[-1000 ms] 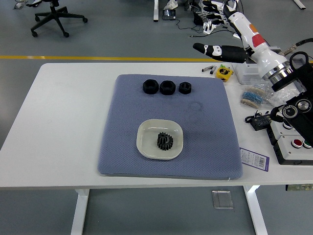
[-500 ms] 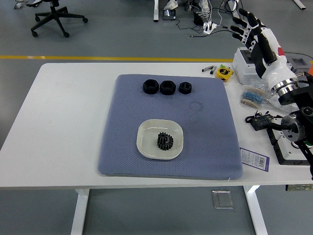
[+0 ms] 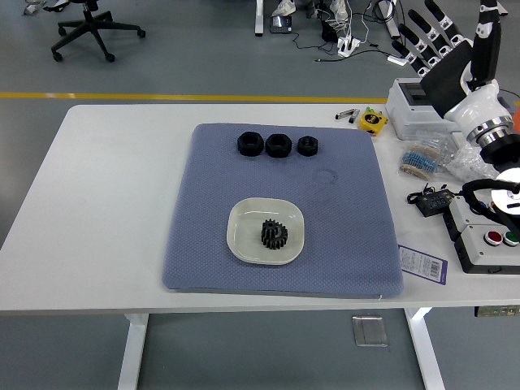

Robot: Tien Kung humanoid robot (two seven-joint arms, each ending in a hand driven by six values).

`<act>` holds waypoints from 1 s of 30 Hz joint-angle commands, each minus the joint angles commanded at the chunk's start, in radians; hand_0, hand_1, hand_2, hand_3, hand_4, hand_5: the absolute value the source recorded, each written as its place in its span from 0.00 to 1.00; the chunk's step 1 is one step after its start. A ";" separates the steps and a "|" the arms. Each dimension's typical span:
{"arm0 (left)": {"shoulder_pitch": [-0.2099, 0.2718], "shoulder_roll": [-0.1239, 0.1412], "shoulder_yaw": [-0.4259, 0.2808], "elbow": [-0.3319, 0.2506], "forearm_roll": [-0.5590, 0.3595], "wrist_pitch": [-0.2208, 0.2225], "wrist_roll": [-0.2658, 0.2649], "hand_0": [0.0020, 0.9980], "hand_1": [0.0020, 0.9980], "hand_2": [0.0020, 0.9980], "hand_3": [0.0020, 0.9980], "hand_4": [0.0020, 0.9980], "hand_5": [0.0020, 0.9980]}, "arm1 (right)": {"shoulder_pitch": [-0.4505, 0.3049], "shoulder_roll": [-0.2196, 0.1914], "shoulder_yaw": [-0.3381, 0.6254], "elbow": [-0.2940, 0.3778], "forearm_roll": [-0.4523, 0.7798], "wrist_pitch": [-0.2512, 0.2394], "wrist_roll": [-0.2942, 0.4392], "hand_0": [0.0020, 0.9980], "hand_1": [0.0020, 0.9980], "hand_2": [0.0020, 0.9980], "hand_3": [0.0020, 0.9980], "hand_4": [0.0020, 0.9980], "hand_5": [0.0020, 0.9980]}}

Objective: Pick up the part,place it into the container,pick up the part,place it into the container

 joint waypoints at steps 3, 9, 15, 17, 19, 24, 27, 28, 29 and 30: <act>-0.001 0.000 0.008 0.000 -0.004 0.000 0.002 0.87 0.83 0.86 0.61 0.54 0.73 | 0.016 0.025 0.004 -0.090 0.124 -0.078 0.017 0.81 0.79 0.83 0.90 1.00 1.00; -0.003 0.000 0.014 0.000 -0.015 0.000 0.001 0.87 0.83 0.86 0.61 0.54 0.73 | 0.020 0.055 -0.003 -0.268 0.377 -0.104 0.017 0.84 0.81 0.84 0.91 1.00 1.00; -0.005 0.000 0.022 0.000 -0.022 0.000 0.001 0.87 0.84 0.86 0.61 0.54 0.73 | 0.014 0.060 -0.019 -0.367 0.637 -0.114 -0.020 0.85 0.81 0.84 0.92 1.00 1.00; -0.006 0.000 0.030 0.000 -0.027 -0.001 0.002 0.87 0.84 0.86 0.61 0.54 0.73 | 0.013 0.061 -0.021 -0.374 0.714 -0.111 -0.033 0.85 0.81 0.84 0.92 1.00 1.00; -0.007 0.000 0.035 0.000 -0.030 -0.001 0.003 0.87 0.84 0.86 0.61 0.54 0.73 | 0.014 0.061 -0.021 -0.376 0.745 -0.109 -0.042 0.85 0.81 0.84 0.92 1.00 1.00; -0.007 0.000 0.037 0.000 -0.035 -0.001 0.002 0.87 0.84 0.86 0.61 0.54 0.73 | 0.015 0.059 -0.013 -0.371 0.731 -0.108 -0.049 0.86 0.82 0.85 0.92 1.00 1.00; -0.007 0.000 0.037 0.000 -0.036 0.000 0.002 0.87 0.84 0.86 0.60 0.54 0.73 | 0.013 0.057 -0.015 -0.368 0.725 -0.107 -0.051 0.86 0.82 0.85 0.92 1.00 1.00; -0.007 0.000 0.037 0.000 -0.037 0.000 0.002 0.87 0.84 0.86 0.60 0.54 0.73 | 0.012 0.058 -0.016 -0.368 0.724 -0.107 -0.050 0.86 0.82 0.85 0.92 1.00 1.00; -0.007 0.000 0.038 0.000 -0.038 0.000 0.002 0.87 0.84 0.86 0.60 0.54 0.73 | 0.011 0.058 -0.017 -0.367 0.725 -0.108 -0.050 0.86 0.82 0.85 0.92 1.00 1.00; -0.007 0.000 0.040 0.000 -0.040 0.000 0.002 0.87 0.84 0.86 0.60 0.54 0.73 | 0.011 0.059 -0.018 -0.367 0.727 -0.109 -0.048 0.86 0.82 0.85 0.92 1.00 1.00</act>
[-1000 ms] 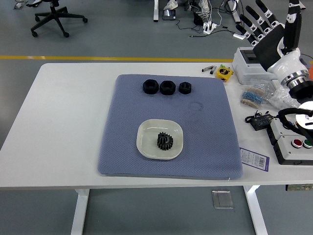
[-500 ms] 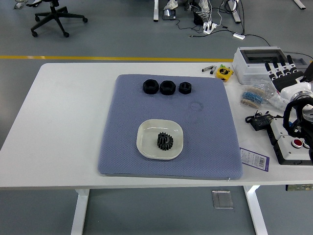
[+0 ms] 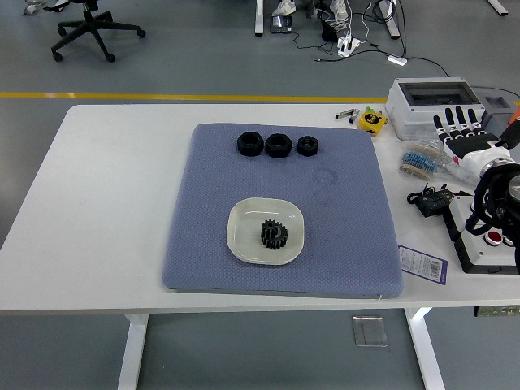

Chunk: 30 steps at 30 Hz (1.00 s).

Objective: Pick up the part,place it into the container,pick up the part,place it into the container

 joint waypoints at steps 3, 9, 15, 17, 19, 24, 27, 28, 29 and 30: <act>0.000 0.000 0.010 0.000 -0.010 0.000 -0.001 0.87 0.84 0.86 0.60 0.54 0.73 | 0.000 0.002 0.000 -0.003 -0.003 0.000 0.004 0.87 0.82 0.85 0.93 1.00 1.00; 0.001 0.000 0.012 0.000 -0.012 0.000 -0.001 0.87 0.84 0.86 0.60 0.54 0.73 | -0.003 0.002 0.004 -0.002 -0.010 -0.002 0.006 0.87 0.82 0.85 0.93 1.00 1.00; -0.001 0.000 0.028 0.000 -0.025 0.000 -0.002 0.87 0.84 0.86 0.60 0.54 0.72 | -0.009 -0.003 0.024 0.010 -0.076 -0.031 -0.014 0.86 0.81 0.85 0.91 1.00 1.00; -0.003 0.000 0.030 0.000 -0.028 0.000 -0.003 0.87 0.84 0.86 0.60 0.54 0.72 | -0.020 -0.012 0.060 0.051 -0.161 -0.073 -0.074 0.86 0.81 0.85 0.91 1.00 1.00; -0.005 0.000 0.033 0.000 -0.033 -0.001 -0.004 0.87 0.84 0.86 0.60 0.54 0.72 | -0.030 -0.021 0.106 0.103 -0.245 -0.087 -0.141 0.86 0.81 0.85 0.91 1.00 1.00; -0.006 0.000 0.036 0.000 -0.030 -0.001 -0.001 0.87 0.84 0.86 0.60 0.54 0.72 | -0.028 -0.041 0.227 0.199 -0.440 0.021 -0.330 0.77 0.75 0.80 0.84 0.98 0.90; -0.004 0.000 0.033 0.000 -0.026 0.000 0.000 0.87 0.84 0.86 0.60 0.54 0.73 | -0.004 -0.047 0.227 0.131 -0.542 0.149 -0.276 0.78 0.77 0.81 0.84 1.00 0.87; -0.002 0.000 0.028 0.000 -0.021 0.001 0.001 0.87 0.84 0.86 0.60 0.54 0.73 | 0.007 -0.050 0.203 0.094 -0.497 0.194 -0.230 0.78 0.77 0.81 0.84 1.00 0.87; -0.002 0.000 0.024 0.000 -0.017 0.001 0.002 0.87 0.84 0.86 0.60 0.54 0.73 | 0.014 -0.052 0.188 0.069 -0.458 0.233 -0.193 0.78 0.77 0.81 0.84 1.00 0.87; -0.001 0.000 0.022 0.000 -0.014 0.002 0.002 0.87 0.84 0.86 0.60 0.54 0.73 | 0.021 -0.053 0.172 0.042 -0.419 0.272 -0.154 0.78 0.77 0.81 0.84 1.00 0.87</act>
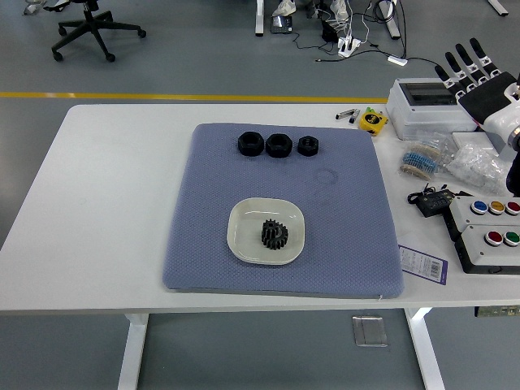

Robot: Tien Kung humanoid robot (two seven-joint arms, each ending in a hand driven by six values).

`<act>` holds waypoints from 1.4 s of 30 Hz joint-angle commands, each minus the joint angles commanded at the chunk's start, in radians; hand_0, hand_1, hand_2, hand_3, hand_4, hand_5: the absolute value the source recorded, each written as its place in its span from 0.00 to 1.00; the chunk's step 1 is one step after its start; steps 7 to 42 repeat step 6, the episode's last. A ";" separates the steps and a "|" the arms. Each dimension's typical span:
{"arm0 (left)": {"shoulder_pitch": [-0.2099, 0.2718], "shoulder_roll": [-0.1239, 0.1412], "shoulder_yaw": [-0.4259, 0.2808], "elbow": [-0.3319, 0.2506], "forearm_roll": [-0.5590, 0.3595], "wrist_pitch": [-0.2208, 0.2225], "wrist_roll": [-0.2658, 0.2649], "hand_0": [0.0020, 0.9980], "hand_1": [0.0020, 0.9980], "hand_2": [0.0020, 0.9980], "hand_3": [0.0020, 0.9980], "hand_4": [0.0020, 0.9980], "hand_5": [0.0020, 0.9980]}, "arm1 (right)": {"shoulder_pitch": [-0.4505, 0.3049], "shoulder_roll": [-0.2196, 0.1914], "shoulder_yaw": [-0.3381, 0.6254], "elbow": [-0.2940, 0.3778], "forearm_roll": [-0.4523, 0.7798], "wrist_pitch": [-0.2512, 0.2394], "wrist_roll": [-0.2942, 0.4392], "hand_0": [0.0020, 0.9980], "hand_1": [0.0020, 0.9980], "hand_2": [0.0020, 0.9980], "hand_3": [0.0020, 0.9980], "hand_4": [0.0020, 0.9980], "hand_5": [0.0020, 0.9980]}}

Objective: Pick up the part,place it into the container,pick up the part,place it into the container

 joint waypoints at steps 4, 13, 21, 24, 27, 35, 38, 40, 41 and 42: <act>0.002 0.000 -0.004 0.000 0.004 0.001 0.000 0.87 0.84 0.86 0.60 0.54 0.72 | 0.019 -0.002 -0.050 -0.111 0.175 0.062 0.099 0.82 0.80 0.84 0.90 1.00 0.91; 0.003 0.000 -0.004 0.000 0.005 0.001 0.000 0.87 0.84 0.86 0.60 0.54 0.72 | 0.015 0.002 -0.038 -0.141 0.237 0.002 0.103 0.82 0.80 0.84 0.90 1.00 0.91; 0.003 0.000 -0.004 0.000 0.005 0.001 0.000 0.87 0.84 0.86 0.60 0.54 0.72 | 0.015 0.002 -0.038 -0.141 0.237 0.002 0.103 0.82 0.80 0.84 0.90 1.00 0.91; 0.003 0.000 -0.004 0.000 0.005 0.001 0.000 0.87 0.84 0.86 0.60 0.54 0.72 | 0.015 0.002 -0.038 -0.141 0.237 0.002 0.103 0.82 0.80 0.84 0.90 1.00 0.91; 0.003 0.000 -0.004 0.000 0.005 0.001 0.000 0.87 0.84 0.86 0.60 0.54 0.72 | 0.015 0.002 -0.038 -0.141 0.237 0.002 0.103 0.82 0.80 0.84 0.90 1.00 0.91; 0.003 0.000 -0.004 0.000 0.005 0.001 0.000 0.87 0.84 0.86 0.60 0.54 0.72 | 0.015 0.002 -0.038 -0.141 0.237 0.002 0.103 0.82 0.80 0.84 0.90 1.00 0.91; 0.003 0.000 -0.004 0.000 0.005 0.001 0.000 0.87 0.84 0.86 0.60 0.54 0.72 | 0.015 0.002 -0.038 -0.141 0.237 0.002 0.103 0.82 0.80 0.84 0.90 1.00 0.91; 0.003 0.000 -0.004 0.000 0.005 0.001 0.000 0.87 0.84 0.86 0.60 0.54 0.72 | 0.015 0.002 -0.038 -0.141 0.237 0.002 0.103 0.82 0.80 0.84 0.90 1.00 0.91; 0.003 0.000 -0.004 0.000 0.005 0.001 0.000 0.87 0.84 0.86 0.60 0.54 0.72 | 0.015 0.002 -0.038 -0.141 0.237 0.002 0.103 0.82 0.80 0.84 0.90 1.00 0.91; 0.003 0.000 -0.004 0.000 0.005 0.001 0.000 0.87 0.84 0.86 0.60 0.54 0.72 | 0.015 0.002 -0.038 -0.141 0.237 0.002 0.103 0.82 0.80 0.84 0.90 1.00 0.91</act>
